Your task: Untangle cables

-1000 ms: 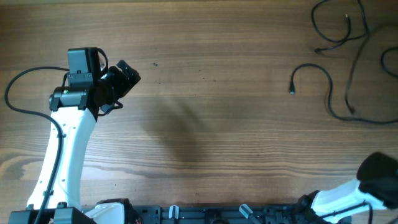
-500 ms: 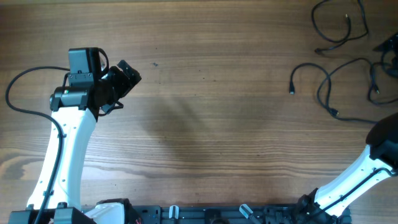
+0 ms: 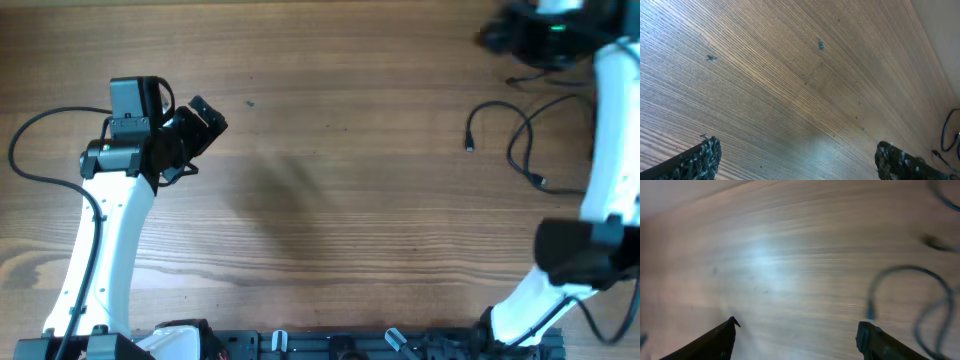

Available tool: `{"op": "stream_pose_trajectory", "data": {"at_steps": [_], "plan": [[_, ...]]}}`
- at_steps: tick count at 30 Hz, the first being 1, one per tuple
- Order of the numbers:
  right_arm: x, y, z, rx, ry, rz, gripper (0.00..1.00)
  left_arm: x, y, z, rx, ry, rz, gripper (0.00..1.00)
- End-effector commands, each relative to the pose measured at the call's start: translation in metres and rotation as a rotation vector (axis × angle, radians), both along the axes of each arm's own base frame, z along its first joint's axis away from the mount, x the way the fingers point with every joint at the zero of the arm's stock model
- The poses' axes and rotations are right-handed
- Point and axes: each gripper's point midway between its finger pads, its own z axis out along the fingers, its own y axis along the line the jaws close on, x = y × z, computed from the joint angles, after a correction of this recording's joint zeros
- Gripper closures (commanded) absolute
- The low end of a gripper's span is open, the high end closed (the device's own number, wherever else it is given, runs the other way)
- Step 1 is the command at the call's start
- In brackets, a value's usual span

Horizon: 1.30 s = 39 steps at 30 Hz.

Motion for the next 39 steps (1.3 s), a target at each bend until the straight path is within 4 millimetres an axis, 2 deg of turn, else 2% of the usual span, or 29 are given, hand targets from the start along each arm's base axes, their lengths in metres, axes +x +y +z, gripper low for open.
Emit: {"op": "stream_pose_trajectory", "data": {"at_steps": [1,3,6,7,8,11,17,25,29,33,37,39], "plan": [[-0.023,0.051,0.033,-0.111,-0.096,0.124,0.2,0.001,-0.002,-0.002,0.006,0.0,-0.024,0.0],[-0.045,0.092,0.042,-0.131,-0.116,0.223,0.2,0.001,-0.002,-0.002,0.006,0.0,-0.024,0.0],[-0.074,0.133,0.047,-0.127,-0.11,0.338,0.19,0.001,-0.002,-0.002,0.006,0.0,-0.024,0.0],[-0.083,0.144,0.046,-0.126,-0.101,0.373,0.0,0.001,-0.002,-0.002,0.006,0.0,-0.024,0.0],[-0.093,0.158,0.045,-0.105,-0.071,0.381,0.0,0.001,-0.002,-0.002,0.006,0.0,-0.024,0.0],[-0.102,0.176,0.043,-0.074,-0.042,0.376,0.0,0.001,-0.002,-0.002,0.006,0.0,-0.024,0.0],[-0.106,0.176,0.041,-0.082,-0.027,0.376,0.0,0.001,-0.002,-0.002,0.006,0.0,-0.024,0.0],[-0.112,0.153,0.029,-0.2,0.024,0.342,0.0,0.001,-0.002,-0.002,0.006,0.0,-0.024,0.0],[-0.102,0.144,0.027,-0.263,-0.003,0.314,0.0,0.001,-0.002,-0.002,0.006,0.0,-0.024,0.0],[-0.087,0.149,0.038,-0.309,-0.127,0.411,0.0,0.001,-0.002,-0.002,0.006,0.0,-0.024,0.0],[-0.062,0.161,0.065,-0.324,-0.322,0.461,0.0,0.001,-0.002,-0.002,0.006,0.0,-0.024,0.0],[-0.056,0.163,0.078,-0.328,-0.388,0.468,0.0,0.001,-0.002,-0.002,0.006,0.0,-0.024,0.0]]}}
